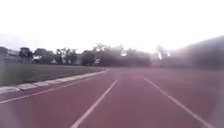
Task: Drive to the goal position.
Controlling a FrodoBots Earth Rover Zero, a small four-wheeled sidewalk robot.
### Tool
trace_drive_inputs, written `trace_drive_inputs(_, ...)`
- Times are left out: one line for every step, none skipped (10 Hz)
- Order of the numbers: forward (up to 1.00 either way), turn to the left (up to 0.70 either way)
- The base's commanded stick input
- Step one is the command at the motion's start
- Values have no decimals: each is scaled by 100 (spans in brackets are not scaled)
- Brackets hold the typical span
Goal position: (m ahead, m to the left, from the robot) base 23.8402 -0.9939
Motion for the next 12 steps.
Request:
trace_drive_inputs(70,-2)
trace_drive_inputs(70,-5)
trace_drive_inputs(70,-14)
trace_drive_inputs(70,-21)
trace_drive_inputs(70,-27)
trace_drive_inputs(70,-29)
trace_drive_inputs(70,-29)
trace_drive_inputs(70,-29)
trace_drive_inputs(70,-29)
trace_drive_inputs(70,-29)
trace_drive_inputs(70,-28)
trace_drive_inputs(70,-25)
